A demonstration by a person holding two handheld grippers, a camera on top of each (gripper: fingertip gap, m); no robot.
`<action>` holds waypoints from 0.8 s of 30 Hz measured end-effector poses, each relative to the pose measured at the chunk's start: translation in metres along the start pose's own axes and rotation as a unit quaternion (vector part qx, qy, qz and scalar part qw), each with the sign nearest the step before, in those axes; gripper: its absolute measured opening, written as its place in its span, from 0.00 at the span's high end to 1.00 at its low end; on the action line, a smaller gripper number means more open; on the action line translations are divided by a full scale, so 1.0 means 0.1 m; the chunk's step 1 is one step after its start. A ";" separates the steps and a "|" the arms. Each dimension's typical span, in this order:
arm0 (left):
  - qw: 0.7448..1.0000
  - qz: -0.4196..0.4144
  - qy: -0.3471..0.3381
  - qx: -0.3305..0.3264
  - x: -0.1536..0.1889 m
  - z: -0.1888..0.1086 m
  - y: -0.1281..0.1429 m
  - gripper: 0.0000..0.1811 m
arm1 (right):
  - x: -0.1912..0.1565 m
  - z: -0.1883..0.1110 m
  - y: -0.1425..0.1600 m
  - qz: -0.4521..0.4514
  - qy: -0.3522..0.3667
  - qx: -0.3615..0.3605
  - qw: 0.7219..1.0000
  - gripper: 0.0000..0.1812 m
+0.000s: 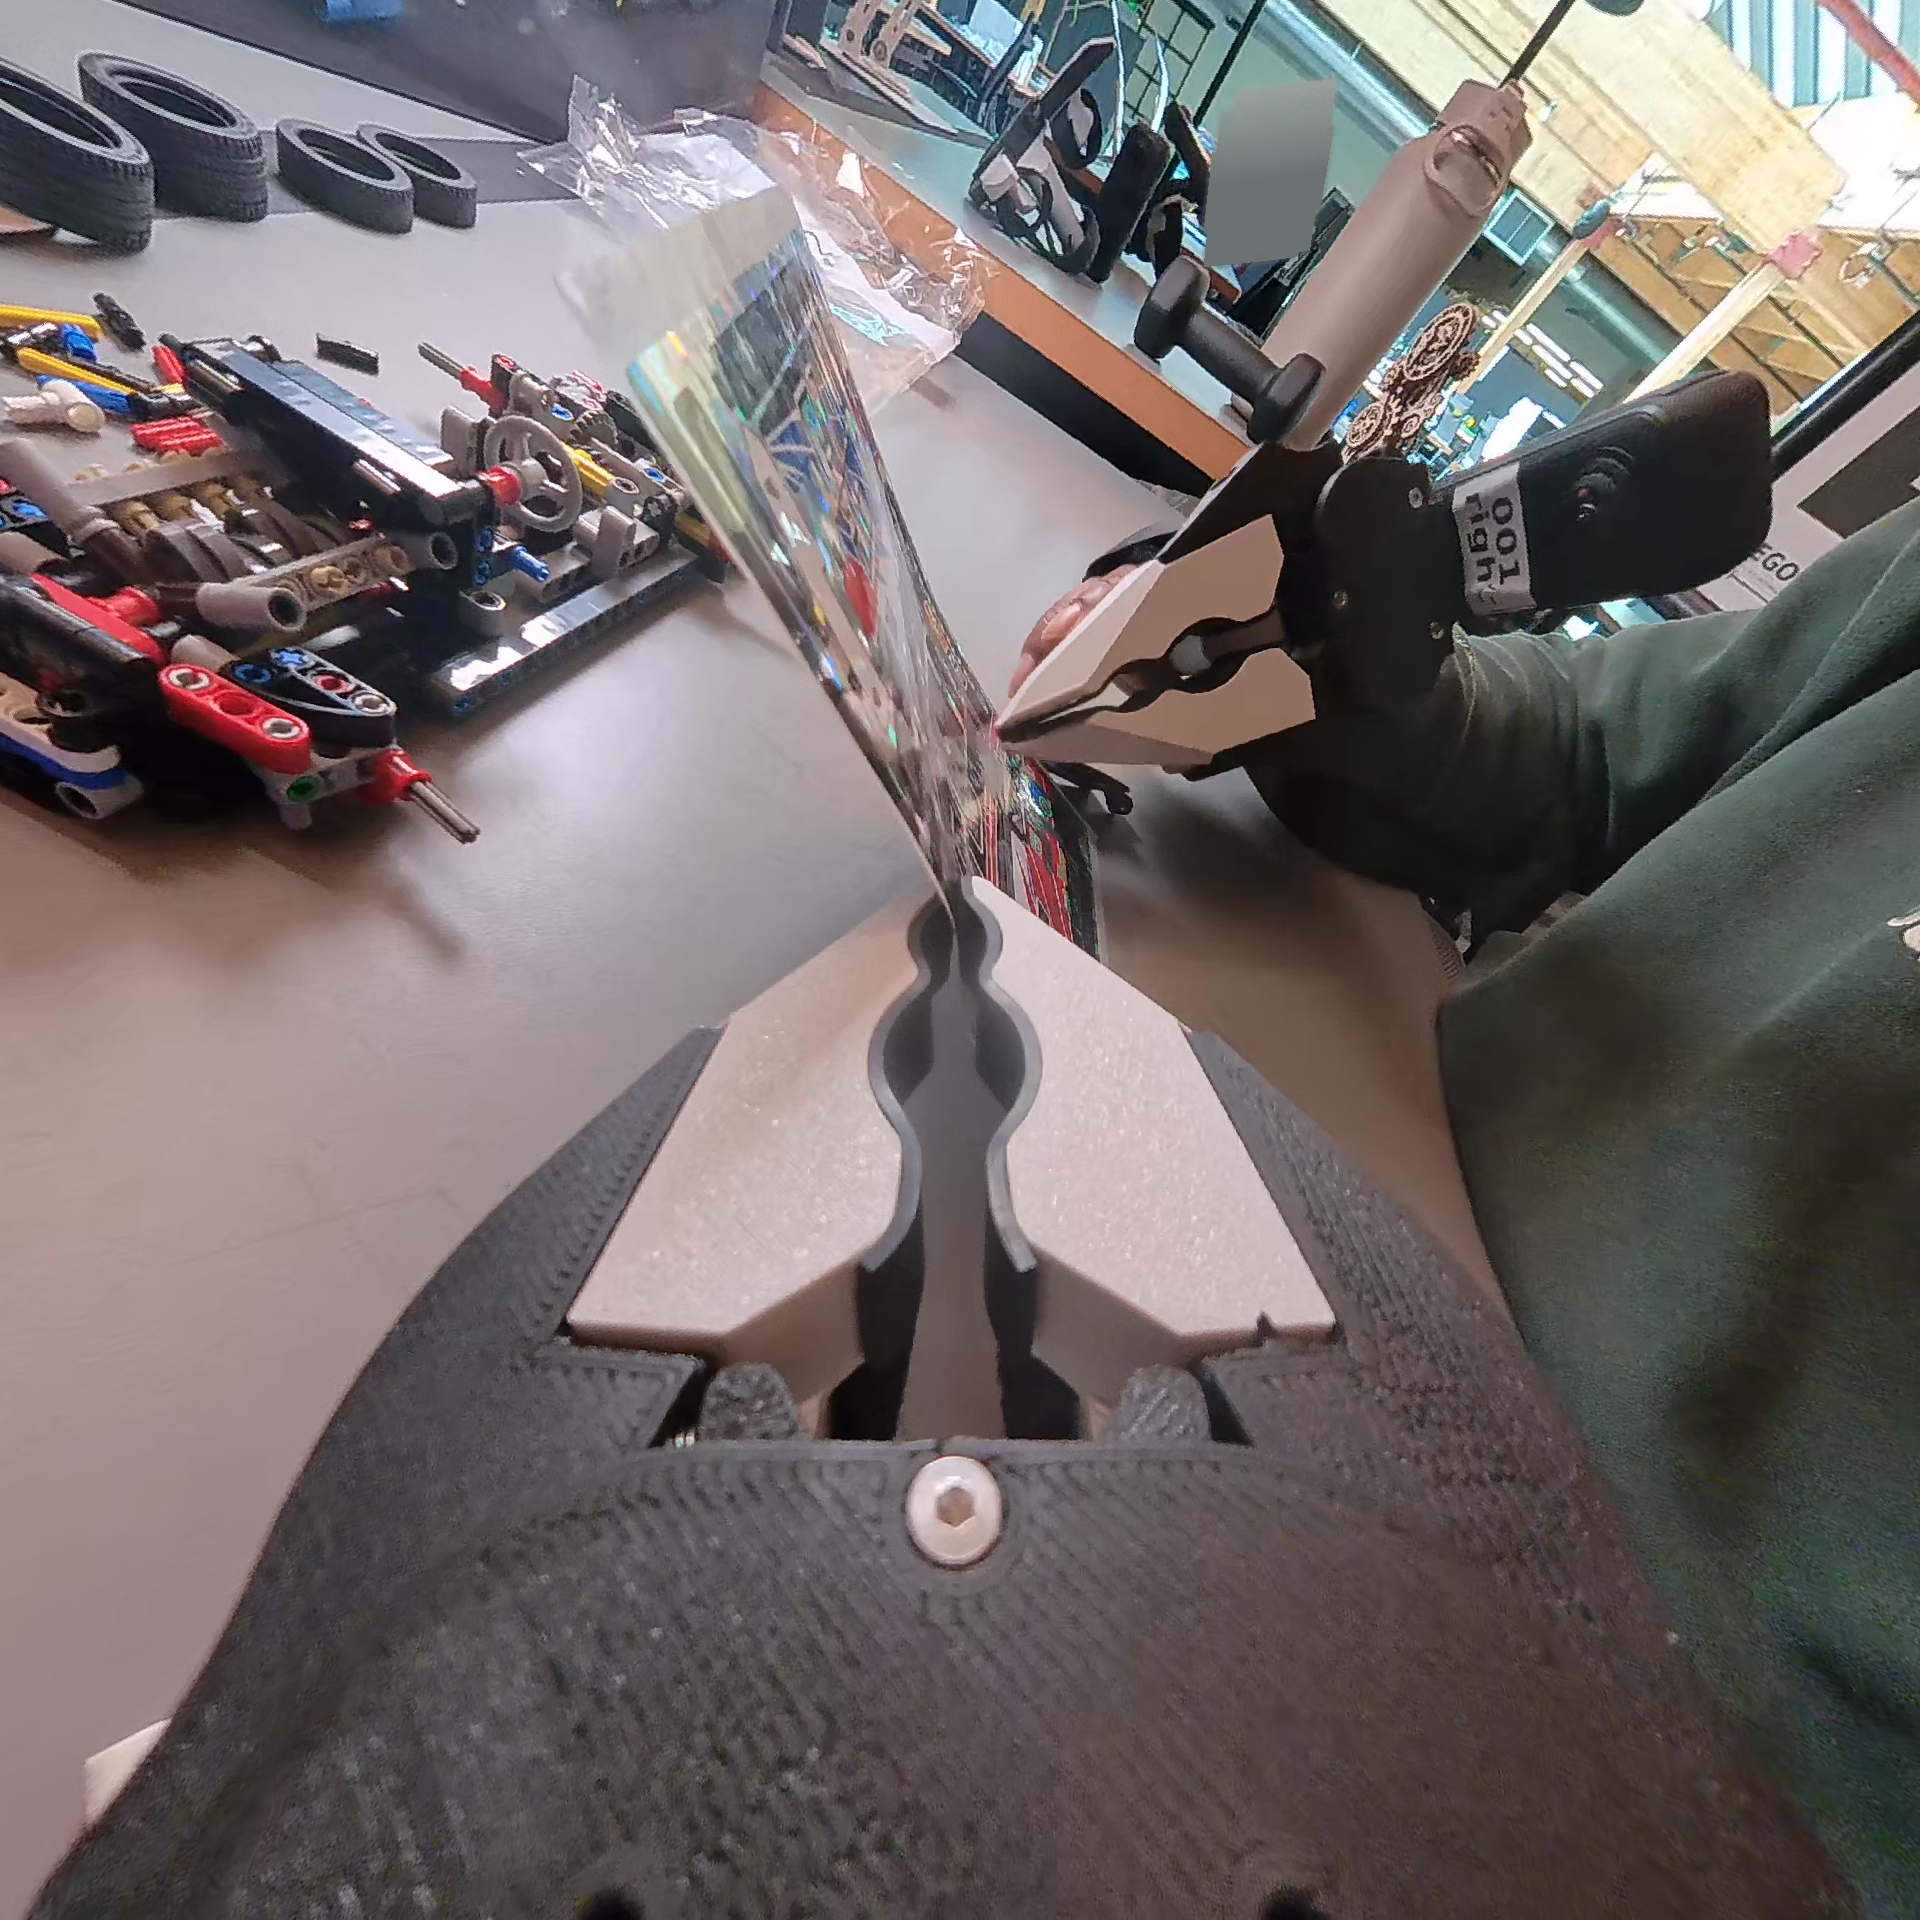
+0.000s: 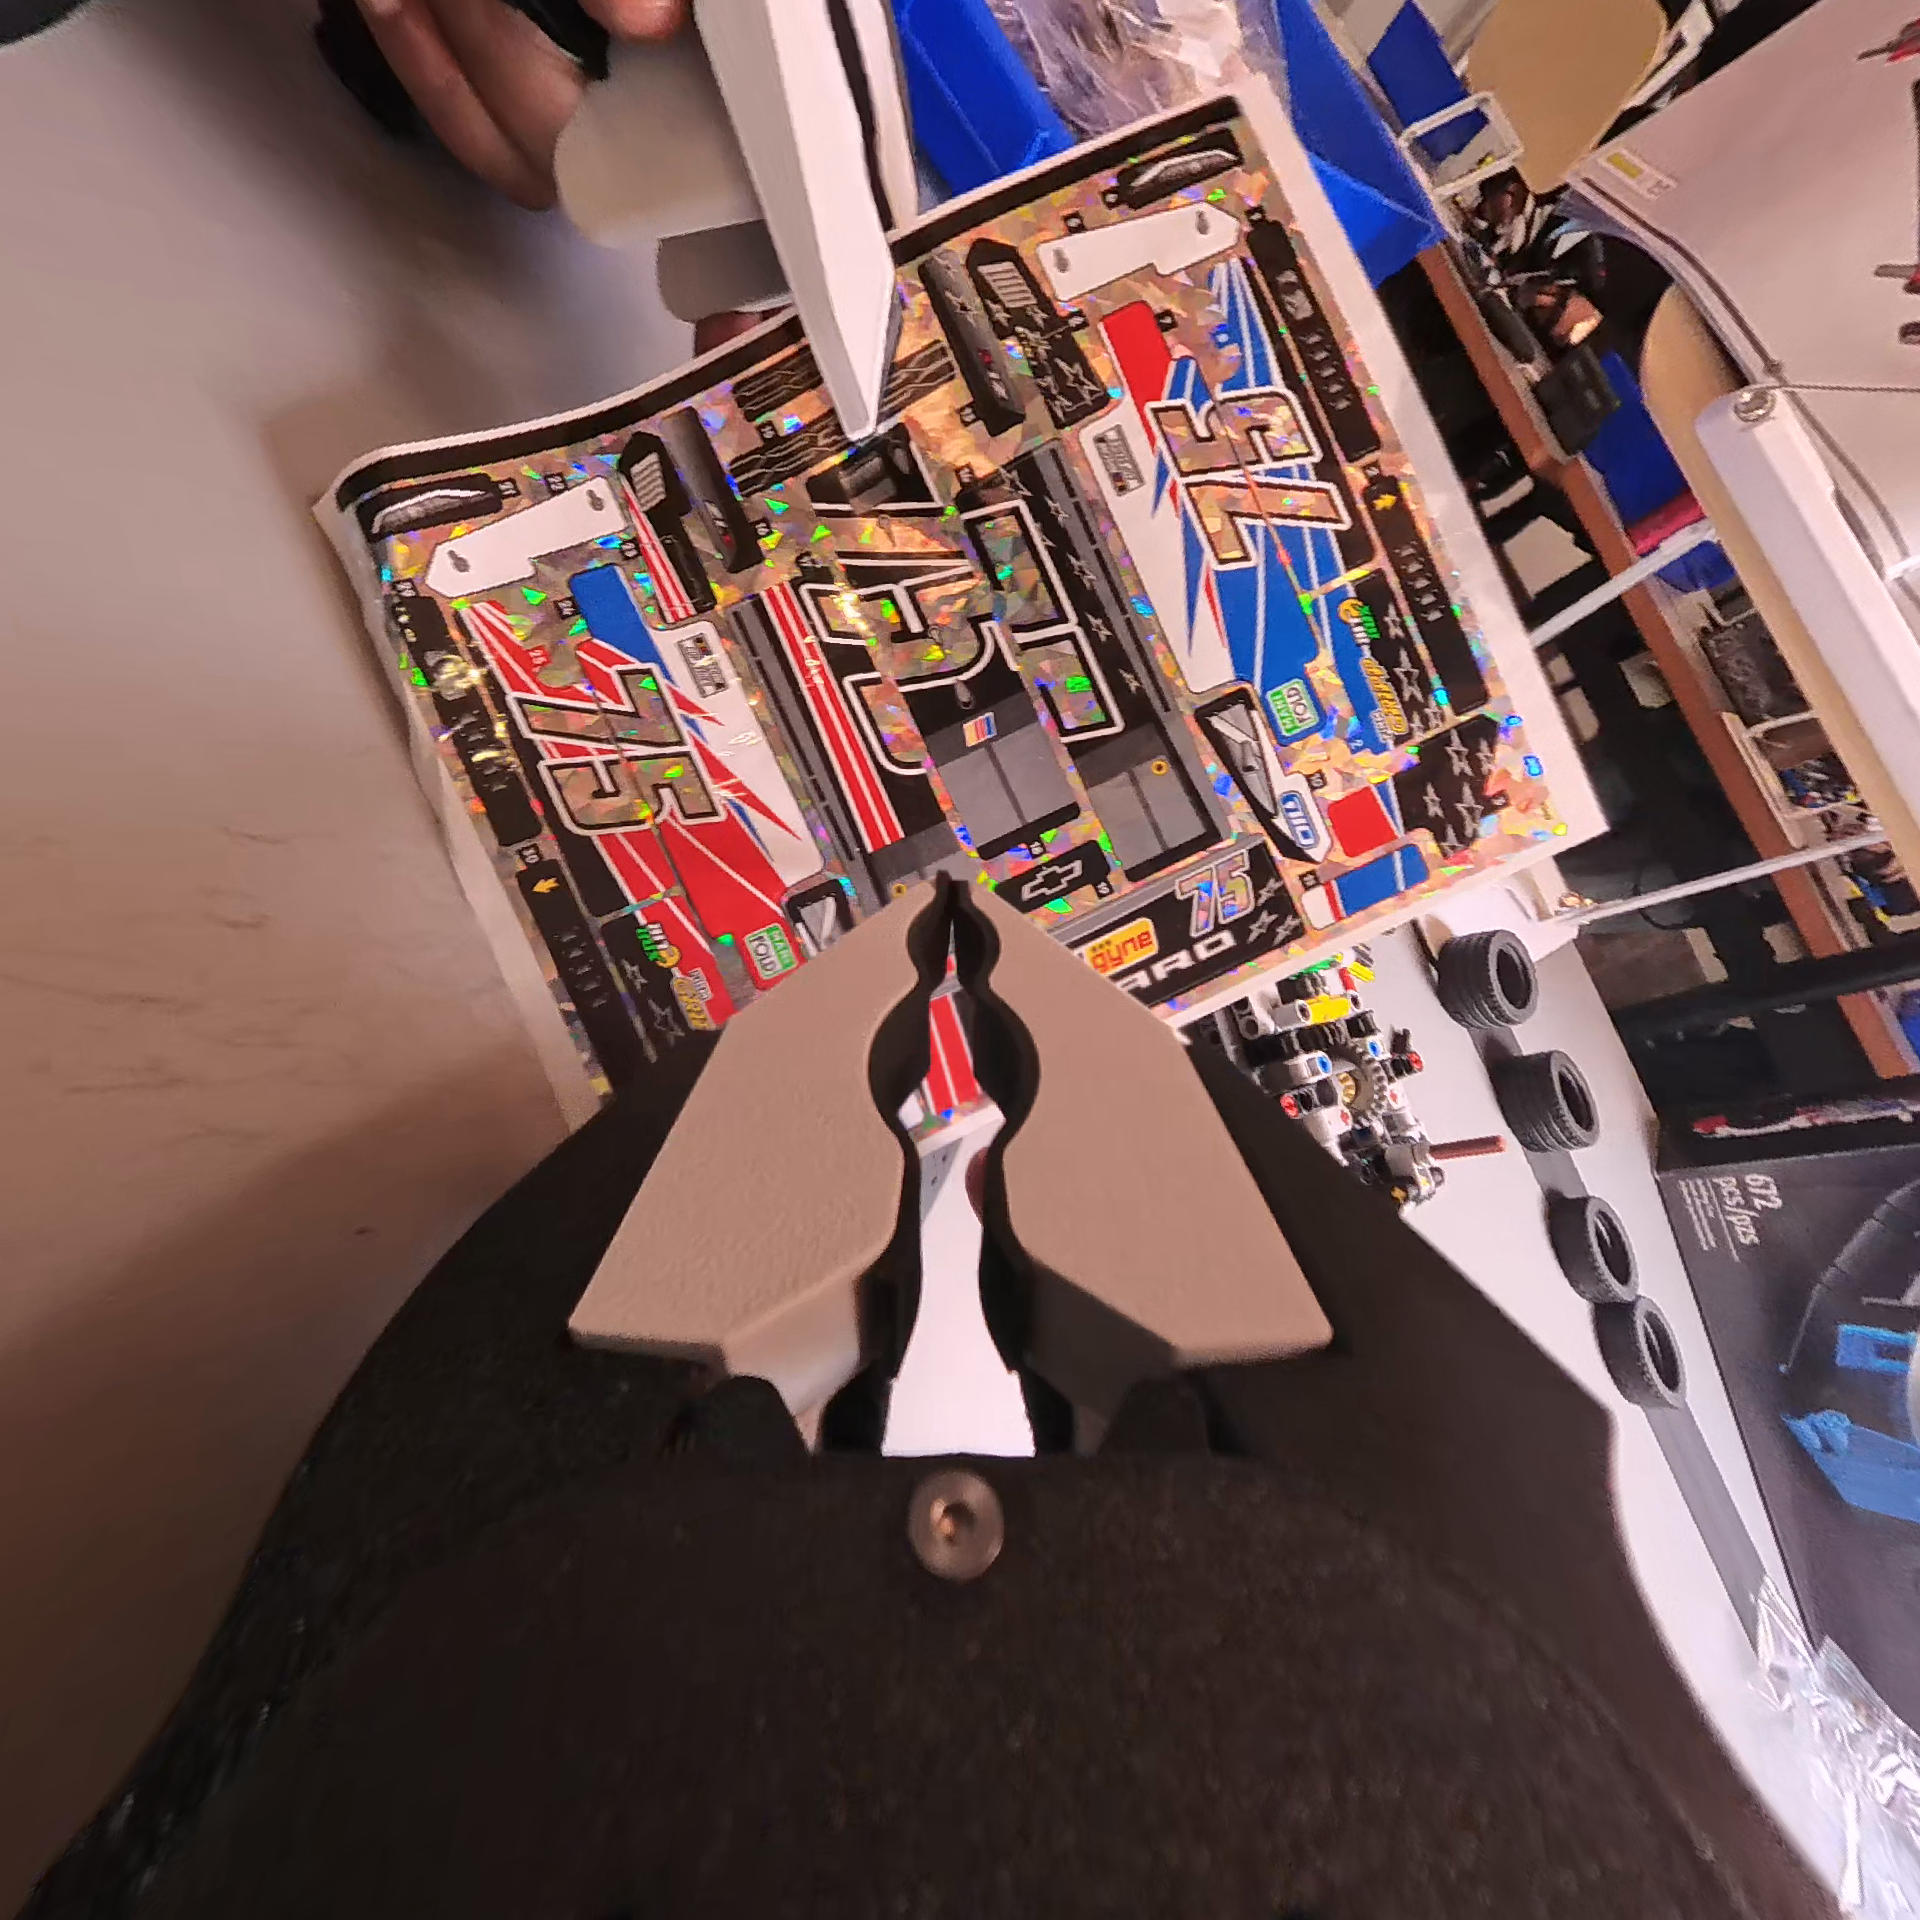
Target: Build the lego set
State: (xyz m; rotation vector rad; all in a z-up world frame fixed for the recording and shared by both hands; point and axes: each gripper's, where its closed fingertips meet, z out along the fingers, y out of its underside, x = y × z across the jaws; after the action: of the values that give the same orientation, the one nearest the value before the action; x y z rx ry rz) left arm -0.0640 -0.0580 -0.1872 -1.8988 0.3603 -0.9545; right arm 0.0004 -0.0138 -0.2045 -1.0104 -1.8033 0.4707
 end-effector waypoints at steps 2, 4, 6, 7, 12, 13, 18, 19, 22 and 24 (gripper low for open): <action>1.000 0.000 0.001 -0.001 0.00 0.00 0.00 1.00 | 0.05 0.00 0.01 0.006 0.011 0.000 1.000 1.00; 1.000 0.001 0.002 -0.002 0.01 0.01 0.01 1.00 | 0.09 0.01 0.00 0.009 0.019 0.001 1.000 1.00; 1.000 0.001 0.002 -0.002 0.01 0.01 0.01 1.00 | 0.11 0.01 0.00 0.011 0.023 0.003 1.000 1.00; 1.000 0.001 0.002 -0.002 0.01 0.01 0.01 1.00 | 0.11 0.01 0.00 0.012 0.024 0.004 1.000 1.00; 1.000 0.002 0.004 -0.001 0.02 0.02 0.01 1.00 | 0.11 0.02 -0.02 0.014 0.025 0.008 1.000 1.00; 1.000 0.002 0.004 -0.001 0.02 0.02 0.00 1.00 | 0.11 0.02 -0.03 0.014 0.025 0.009 1.000 1.00; 1.000 0.002 0.006 0.001 0.03 0.01 -0.01 1.00 | 0.11 0.03 -0.03 0.022 0.024 0.014 0.999 1.00; 1.000 0.001 0.006 0.001 0.03 0.01 -0.01 1.00 | 0.11 0.02 -0.04 0.025 0.023 0.016 0.999 1.00; 1.000 0.002 0.007 0.001 0.03 0.01 -0.01 1.00 | 0.11 0.02 -0.05 0.029 0.021 0.019 0.999 1.00; 1.000 0.002 0.007 0.001 0.04 0.01 -0.01 1.00 | 0.10 0.02 -0.05 0.029 0.020 0.020 0.999 1.00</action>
State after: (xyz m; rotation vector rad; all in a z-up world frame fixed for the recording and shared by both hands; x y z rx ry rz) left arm -0.0608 -0.0589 -0.1849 -1.8892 0.3702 -0.9663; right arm -0.0057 -0.0081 -0.1961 -1.0393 -1.7263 0.5173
